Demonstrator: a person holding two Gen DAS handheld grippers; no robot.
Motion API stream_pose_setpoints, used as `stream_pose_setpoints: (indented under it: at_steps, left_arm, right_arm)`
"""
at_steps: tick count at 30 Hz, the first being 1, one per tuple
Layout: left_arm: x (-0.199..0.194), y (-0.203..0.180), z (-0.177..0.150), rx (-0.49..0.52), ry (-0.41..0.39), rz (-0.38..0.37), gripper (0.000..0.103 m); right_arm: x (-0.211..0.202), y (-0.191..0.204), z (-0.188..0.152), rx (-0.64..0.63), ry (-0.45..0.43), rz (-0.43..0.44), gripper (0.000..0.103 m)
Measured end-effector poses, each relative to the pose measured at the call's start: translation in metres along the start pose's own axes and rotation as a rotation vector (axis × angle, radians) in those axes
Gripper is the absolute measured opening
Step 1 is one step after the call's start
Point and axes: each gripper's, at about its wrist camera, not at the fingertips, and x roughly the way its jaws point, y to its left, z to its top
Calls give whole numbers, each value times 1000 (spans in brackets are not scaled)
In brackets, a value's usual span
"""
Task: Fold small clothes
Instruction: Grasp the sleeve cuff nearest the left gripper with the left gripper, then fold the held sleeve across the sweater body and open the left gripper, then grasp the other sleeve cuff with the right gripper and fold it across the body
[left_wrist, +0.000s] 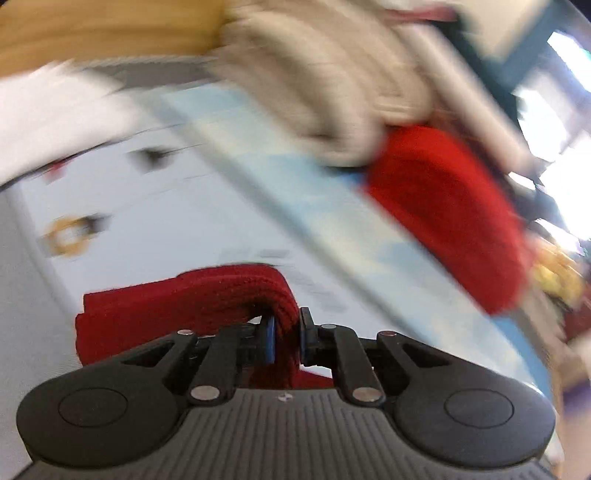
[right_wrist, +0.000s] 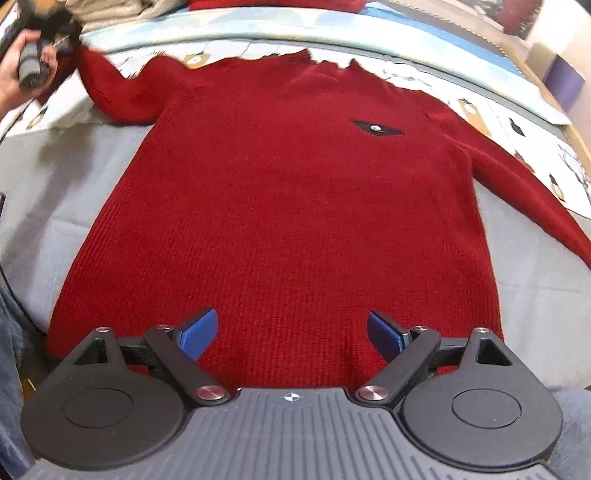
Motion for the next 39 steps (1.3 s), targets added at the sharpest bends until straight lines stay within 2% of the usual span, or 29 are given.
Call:
stream_pose_setpoints:
  at_steps: [3, 6, 8, 10, 12, 13, 14, 15, 17, 19, 20, 23, 26, 28, 30, 32, 34, 35, 36, 39]
  left_arm:
    - [-18, -91, -36, 161, 22, -150, 12]
    - [-20, -174, -99, 327, 88, -256, 12]
    - [-9, -217, -149, 433, 147, -270, 13]
    - [8, -255, -215, 602, 197, -272, 14]
    - [28, -274, -272, 765, 285, -241, 33]
    - [39, -279, -297, 830, 343, -183, 57]
    - [42, -278, -313, 864, 366, -150, 64]
    - [38, -274, -322, 871, 364, -161, 67]
    - [27, -263, -324, 864, 367, -210, 85]
    - [10, -245, -307, 818, 334, -252, 87]
    - [2, -235, -299, 807, 308, -244, 91]
    - [-16, -194, -271, 796, 197, -111, 93]
    - [-23, -155, -252, 877, 139, 61, 93]
    - [-19, -132, -242, 920, 130, 145, 93]
    - [-9, -112, -233, 906, 176, 174, 93]
    - [-2, -96, -225, 857, 228, 148, 93]
    - [3, -90, -221, 809, 263, 59, 93]
    - [2, -88, -221, 803, 268, 17, 93]
    - [5, -90, -224, 813, 273, -18, 93]
    - [19, -99, -235, 887, 270, -28, 93]
  right_arm:
    - [-5, -19, -3, 42, -32, 3, 89]
    - [-10, -42, -7, 88, -62, -21, 89]
    - [-9, -62, -11, 136, -66, -49, 89]
    - [-9, -78, -15, 178, -65, -69, 89]
    - [-8, -94, -18, 213, -66, -88, 89]
    - [-8, -101, -20, 224, -69, -94, 89]
    - [-8, -108, -21, 236, -77, -101, 89]
    - [-8, -114, -22, 244, -82, -109, 89]
    - [-4, -125, -23, 257, -87, -122, 89]
    - [2, -134, -21, 276, -90, -135, 89]
    - [5, -137, -18, 289, -96, -137, 89]
    - [9, -147, -1, 312, -161, -100, 89]
    - [18, -152, 43, 284, -263, -45, 89]
    - [35, -151, 85, 267, -308, 1, 89]
    - [58, -145, 130, 258, -316, 57, 89]
    - [85, -136, 177, 278, -314, 79, 89]
    - [114, -122, 215, 277, -290, 96, 89]
    - [131, -113, 235, 278, -267, 78, 89]
    - [144, -110, 248, 284, -248, 54, 89]
    - [185, -86, 281, 297, -194, -3, 89]
